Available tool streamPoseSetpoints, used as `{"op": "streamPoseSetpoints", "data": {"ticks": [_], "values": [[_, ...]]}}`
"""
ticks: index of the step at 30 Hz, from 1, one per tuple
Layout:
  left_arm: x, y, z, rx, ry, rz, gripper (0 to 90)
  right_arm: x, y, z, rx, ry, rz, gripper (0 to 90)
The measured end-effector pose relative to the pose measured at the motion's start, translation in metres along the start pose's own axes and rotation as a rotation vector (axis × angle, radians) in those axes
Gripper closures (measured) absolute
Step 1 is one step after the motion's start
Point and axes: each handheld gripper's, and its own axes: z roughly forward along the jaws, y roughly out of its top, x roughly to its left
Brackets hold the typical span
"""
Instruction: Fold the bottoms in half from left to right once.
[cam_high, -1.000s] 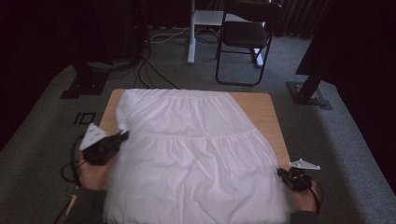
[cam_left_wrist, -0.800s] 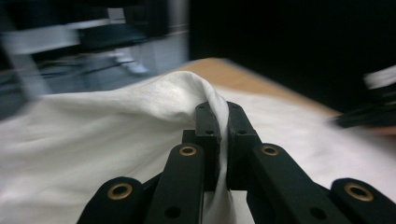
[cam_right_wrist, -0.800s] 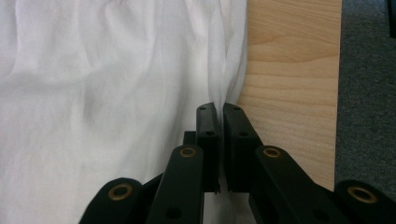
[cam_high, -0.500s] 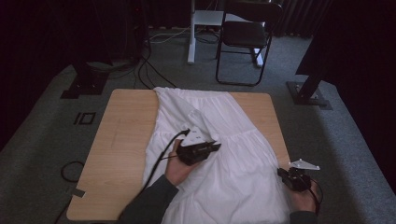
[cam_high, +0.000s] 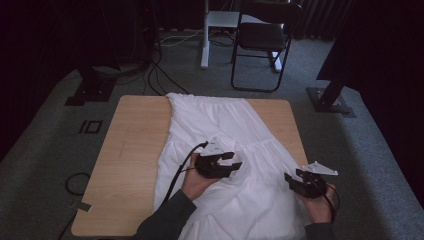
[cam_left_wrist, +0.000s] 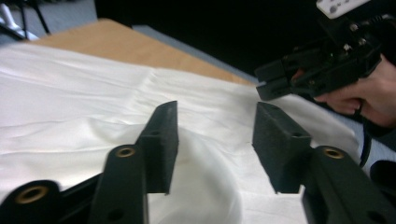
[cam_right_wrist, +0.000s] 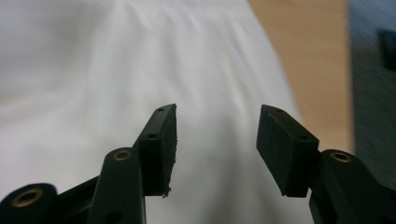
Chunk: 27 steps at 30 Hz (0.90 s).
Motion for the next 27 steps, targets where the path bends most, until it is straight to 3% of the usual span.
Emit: {"op": "streamPoseSetpoints", "data": {"ticks": [1,3,6,7,8,9,12,15,18,21,22,25,27], "values": [[0.002,-0.001,-0.009,-0.008,0.011,-0.002,48.8,0.007,0.007,-0.001,-0.014,0.019,-0.012,46.2],[0.007,-0.005,-0.029,-0.008,0.076,0.019,48.1,0.019,0.02,0.002,-0.03,0.058,-0.031,46.3],[0.02,-0.021,-0.056,0.018,0.217,0.02,47.3,0.036,0.04,0.012,-0.036,0.112,-0.038,48.1],[0.02,-0.021,-0.056,0.018,0.217,0.02,47.2,0.041,0.047,0.017,-0.037,0.135,-0.033,48.4],[0.035,-0.039,-0.076,0.056,0.338,-0.002,47.1,0.052,0.059,0.024,-0.038,0.18,-0.026,47.7],[0.042,-0.05,-0.084,0.076,0.388,-0.028,47.1,0.057,0.064,0.027,-0.037,0.195,-0.027,46.9],[0.055,-0.073,-0.097,0.102,0.456,-0.087,46.2,0.078,0.081,0.039,-0.039,0.214,-0.07,43.6],[0.062,-0.094,-0.106,0.138,0.51,-0.122,43.4,0.094,0.091,0.053,-0.01,0.199,-0.115,42.9],[0.067,-0.111,-0.114,0.158,0.556,-0.165,39.8,0.098,0.091,0.068,0.041,0.167,-0.127,43.5],[0.074,-0.127,-0.119,0.18,0.583,-0.23,36.1,0.096,0.085,0.079,0.088,0.174,-0.118,48.2],[0.077,-0.132,-0.119,0.195,0.589,-0.253,34.8,0.095,0.083,0.082,0.105,0.176,-0.12,52.5],[0.08,-0.14,-0.119,0.209,0.58,-0.285,34.4,0.09,0.078,0.084,0.135,0.217,-0.129,84.0],[0.082,-0.147,-0.112,0.235,0.565,-0.3,34.4,0.088,0.077,0.079,0.121,0.225,-0.131,88.1]]}}
